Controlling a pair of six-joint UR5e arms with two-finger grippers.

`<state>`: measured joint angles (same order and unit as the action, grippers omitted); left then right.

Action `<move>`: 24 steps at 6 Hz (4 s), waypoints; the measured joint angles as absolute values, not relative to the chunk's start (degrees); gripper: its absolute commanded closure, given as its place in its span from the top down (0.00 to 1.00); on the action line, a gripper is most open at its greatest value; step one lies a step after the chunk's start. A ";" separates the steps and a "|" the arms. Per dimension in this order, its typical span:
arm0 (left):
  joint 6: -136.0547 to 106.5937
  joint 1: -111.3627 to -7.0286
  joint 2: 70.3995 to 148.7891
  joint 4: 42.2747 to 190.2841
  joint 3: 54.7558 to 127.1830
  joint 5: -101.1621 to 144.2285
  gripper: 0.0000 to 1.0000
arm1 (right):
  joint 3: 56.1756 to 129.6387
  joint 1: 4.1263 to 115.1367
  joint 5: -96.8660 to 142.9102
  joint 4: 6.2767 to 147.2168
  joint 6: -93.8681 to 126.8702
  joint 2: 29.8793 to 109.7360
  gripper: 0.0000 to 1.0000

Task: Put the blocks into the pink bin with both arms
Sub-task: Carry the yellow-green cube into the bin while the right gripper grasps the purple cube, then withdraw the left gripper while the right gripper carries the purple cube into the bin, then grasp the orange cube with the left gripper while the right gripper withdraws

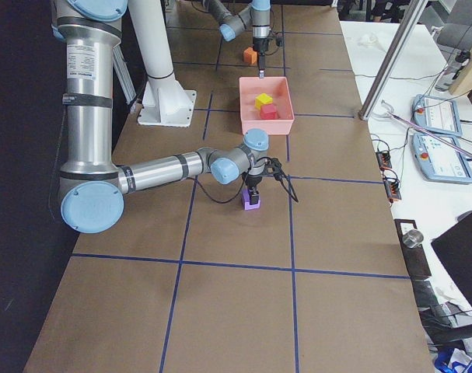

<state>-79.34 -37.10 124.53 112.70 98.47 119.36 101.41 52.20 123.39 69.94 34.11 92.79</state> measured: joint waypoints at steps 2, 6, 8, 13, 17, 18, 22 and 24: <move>-79.35 -37.84 124.26 112.65 99.53 119.30 1.00 | 99.78 52.00 123.13 69.94 33.62 92.46 0.16; -74.92 -41.33 107.59 112.39 111.27 118.99 0.98 | 105.19 52.33 123.54 70.23 34.79 91.07 0.00; -65.62 -43.10 98.48 112.47 113.42 119.06 0.98 | 110.02 52.66 123.79 76.63 42.31 82.52 0.00; -60.82 -44.91 91.12 112.45 113.33 118.92 0.99 | 108.51 37.03 114.43 92.59 69.72 56.99 0.63; -37.27 -44.98 88.41 112.30 110.50 117.06 1.00 | 104.20 30.22 105.84 88.56 75.00 56.62 1.00; -32.99 -44.82 88.71 112.52 108.75 117.18 1.00 | 104.27 30.77 105.58 88.28 74.86 56.73 1.00; -29.66 -42.71 90.09 112.54 106.81 117.19 1.00 | 104.57 32.99 105.88 87.94 74.68 56.76 1.00; -29.50 -41.05 90.52 112.53 105.93 117.08 0.90 | 106.25 39.78 113.44 88.15 73.80 58.64 1.00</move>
